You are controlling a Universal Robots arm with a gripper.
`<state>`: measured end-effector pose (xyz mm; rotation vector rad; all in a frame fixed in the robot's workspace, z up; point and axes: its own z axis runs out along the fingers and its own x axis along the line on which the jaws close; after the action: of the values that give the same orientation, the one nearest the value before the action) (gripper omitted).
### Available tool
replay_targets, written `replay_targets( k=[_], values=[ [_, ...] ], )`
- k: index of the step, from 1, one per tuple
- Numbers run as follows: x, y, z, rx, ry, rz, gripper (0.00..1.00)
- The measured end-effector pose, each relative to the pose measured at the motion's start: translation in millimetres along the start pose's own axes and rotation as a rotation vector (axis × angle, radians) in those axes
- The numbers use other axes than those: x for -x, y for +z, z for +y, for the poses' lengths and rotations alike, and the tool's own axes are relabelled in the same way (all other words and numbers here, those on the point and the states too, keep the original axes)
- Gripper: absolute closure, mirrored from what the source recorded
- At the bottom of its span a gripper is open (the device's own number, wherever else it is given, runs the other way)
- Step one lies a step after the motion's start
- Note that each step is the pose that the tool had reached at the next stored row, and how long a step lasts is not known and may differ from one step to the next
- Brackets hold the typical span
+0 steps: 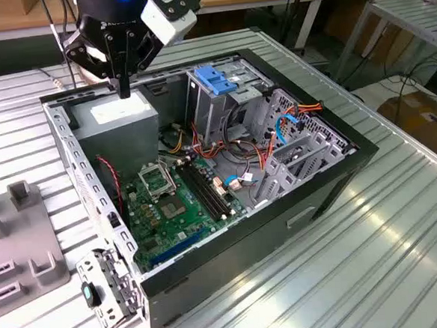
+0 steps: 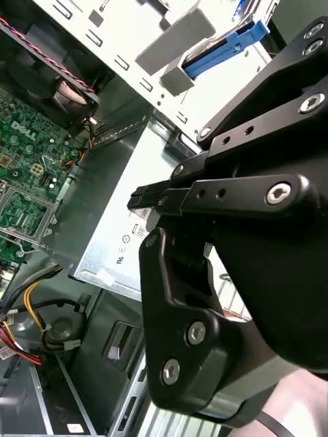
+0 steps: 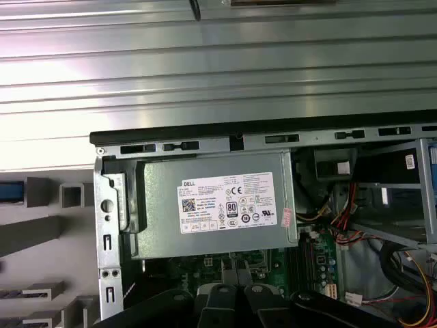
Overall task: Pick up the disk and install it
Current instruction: 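Reach for the disk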
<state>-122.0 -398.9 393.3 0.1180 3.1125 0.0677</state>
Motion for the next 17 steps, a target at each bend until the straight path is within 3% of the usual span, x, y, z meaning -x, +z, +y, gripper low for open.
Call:
replay_targets(
  k=[12, 17],
  values=[
    [0.0, 0.0, 0.0, 0.0000, 0.000, 0.0000, 0.89],
    [-4.4, -0.1, -0.3, 0.0000, 0.000, 0.0000, 0.89]
  ],
)
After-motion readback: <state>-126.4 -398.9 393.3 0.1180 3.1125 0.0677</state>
